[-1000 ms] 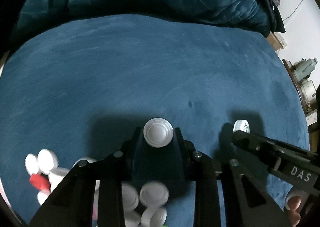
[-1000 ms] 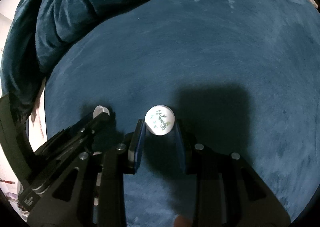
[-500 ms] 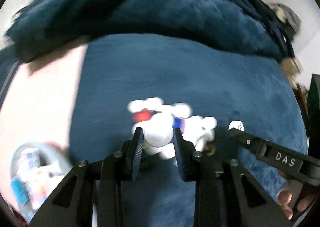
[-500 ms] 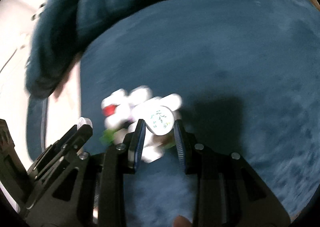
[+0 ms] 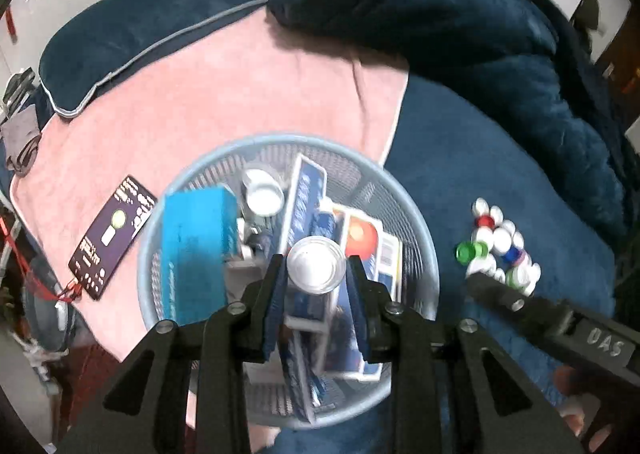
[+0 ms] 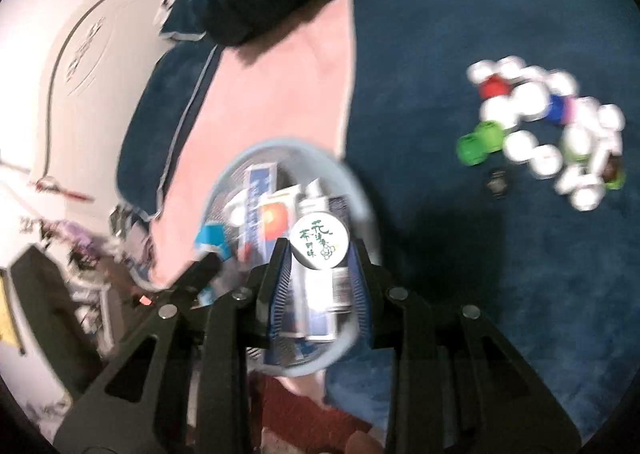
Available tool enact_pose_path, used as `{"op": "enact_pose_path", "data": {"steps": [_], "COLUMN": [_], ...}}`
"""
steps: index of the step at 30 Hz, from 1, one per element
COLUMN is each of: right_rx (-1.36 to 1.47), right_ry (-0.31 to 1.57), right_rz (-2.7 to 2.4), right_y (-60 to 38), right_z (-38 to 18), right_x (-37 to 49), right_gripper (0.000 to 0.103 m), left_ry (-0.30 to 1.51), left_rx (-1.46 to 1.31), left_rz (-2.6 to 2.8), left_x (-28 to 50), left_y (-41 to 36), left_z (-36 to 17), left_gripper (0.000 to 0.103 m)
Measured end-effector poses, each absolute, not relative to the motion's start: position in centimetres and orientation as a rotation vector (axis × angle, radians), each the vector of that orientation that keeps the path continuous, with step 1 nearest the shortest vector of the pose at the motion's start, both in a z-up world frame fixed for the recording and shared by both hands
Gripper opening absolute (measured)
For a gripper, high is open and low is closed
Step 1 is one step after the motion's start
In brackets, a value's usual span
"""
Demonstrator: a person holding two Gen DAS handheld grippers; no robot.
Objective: Organize objects
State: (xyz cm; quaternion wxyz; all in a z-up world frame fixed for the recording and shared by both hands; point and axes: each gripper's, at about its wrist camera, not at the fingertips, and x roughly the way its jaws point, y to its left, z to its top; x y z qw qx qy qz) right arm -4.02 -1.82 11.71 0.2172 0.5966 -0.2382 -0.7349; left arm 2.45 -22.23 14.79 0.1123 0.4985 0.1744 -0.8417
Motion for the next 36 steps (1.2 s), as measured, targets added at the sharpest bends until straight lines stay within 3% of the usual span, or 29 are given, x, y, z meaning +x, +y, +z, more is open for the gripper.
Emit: {"op": "enact_pose_path", "data": {"steps": [12, 13, 15, 17, 18, 26, 36], "right_rx": [1.704, 1.718, 1.753, 1.764, 1.759, 1.726, 1.671], "right_ry": [-0.596, -0.604, -0.623, -0.659, -0.674, -0.651, -0.409], "right_rz": [-1.956, -1.92, -1.885, -1.893, -1.898, -1.954, -2.046], "right_y": [-5.9, -5.9, -5.8, -5.1, -4.7, -2.6, 0.0], "right_z": [9.8, 9.4, 8.6, 8.5, 8.6, 10.6, 12.0], "right_x": [-4.1, -4.1, -4.1, -4.1, -4.0, -4.1, -2.7], "right_gripper": [0.032, 0.033, 0.05, 0.071, 0.08, 0.099, 0.103], "left_ry": [0.469, 0.467, 0.449, 0.472, 0.483, 0.372, 0.189], "left_rx": [1.44, 1.455, 1.465, 1.472, 1.468, 1.449, 1.449], "left_rz": [-2.453, -2.452, -2.434, -2.415, -2.401, -2.333, -2.35], "left_x": [2.2, 2.0, 2.1, 2.3, 2.6, 4.1, 4.6], "left_y": [-23.0, -22.9, -22.8, -23.0, -23.2, -22.5, -20.1], "left_z": [13.6, 13.4, 13.1, 12.9, 13.0, 13.8, 15.0], "left_gripper": [0.03, 0.03, 0.032, 0.05, 0.054, 0.097, 0.101]}}
